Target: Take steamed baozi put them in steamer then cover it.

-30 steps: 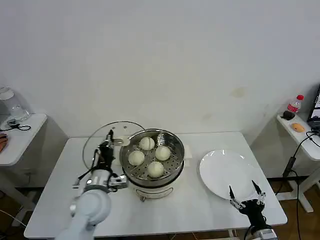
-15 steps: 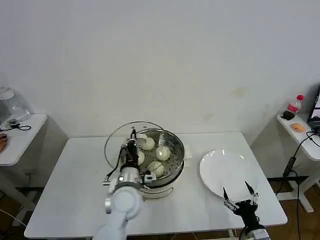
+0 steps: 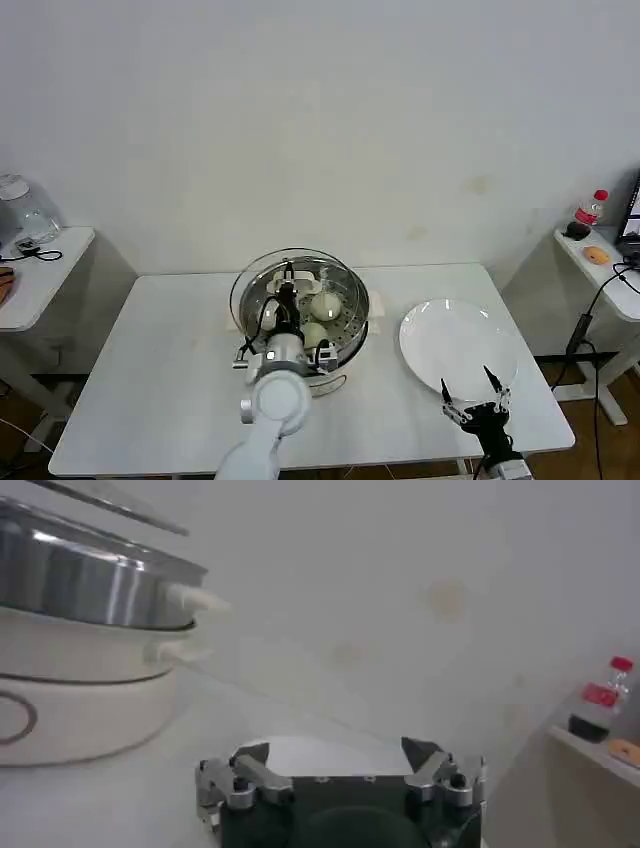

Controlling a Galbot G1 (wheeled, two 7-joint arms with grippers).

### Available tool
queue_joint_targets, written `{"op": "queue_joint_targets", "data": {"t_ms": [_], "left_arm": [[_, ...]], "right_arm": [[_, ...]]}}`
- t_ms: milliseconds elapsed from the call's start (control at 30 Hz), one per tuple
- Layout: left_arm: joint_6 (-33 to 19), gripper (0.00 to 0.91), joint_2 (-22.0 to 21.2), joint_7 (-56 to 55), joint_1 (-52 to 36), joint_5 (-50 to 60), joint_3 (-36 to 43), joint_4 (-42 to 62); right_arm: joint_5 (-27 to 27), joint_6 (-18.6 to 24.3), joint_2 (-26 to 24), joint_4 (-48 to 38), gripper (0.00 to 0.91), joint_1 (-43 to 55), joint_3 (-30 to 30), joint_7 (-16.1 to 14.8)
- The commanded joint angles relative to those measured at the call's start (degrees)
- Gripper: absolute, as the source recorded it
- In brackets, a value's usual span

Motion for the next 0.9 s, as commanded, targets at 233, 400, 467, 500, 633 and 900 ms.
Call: {"op": "queue_joint_targets", "data": {"t_ms": [233, 400, 467, 500, 633, 900], "left_arm": [[-0.1, 0.000, -1.8, 0.0, -0.4, 1.5, 0.6, 2.4], [-0.1, 0.000, -1.8, 0.0, -0.1, 1.1, 1.0, 2.4], [-0.1, 0.000, -1.8, -0.1, 0.0, 1.1, 1.0, 2.5], [-0.1, 0.000, -1.8, -0.1, 0.2, 1.0, 0.9, 2.5], [-0.2, 0.000, -1.8, -0.2, 0.4, 1.0, 0.7, 2.7], [-0.1, 0.907, -1.8, -0.6, 0.2, -0.5, 0.8, 2.9]], "right_arm": [[-0.5, 0.1, 0.3, -0.2, 0.907, -0.1, -0.4, -0.1], [-0.6, 0.1, 0.3, -0.1, 0.907, -0.1, -0.5, -0.1], [-0.7, 0.1, 0.4, -0.1, 0.907, -0.1, -0.6, -0.1], [-0.7, 0.1, 0.4, -0.1, 0.907, -0.2, -0.6, -0.1], [-0.8, 0.2, 0.4, -0.1, 0.907, -0.3, -0.7, -0.1], [-1.1, 0.3, 0.4, -0.3, 0.907, -0.3, -0.8, -0.3]]}}
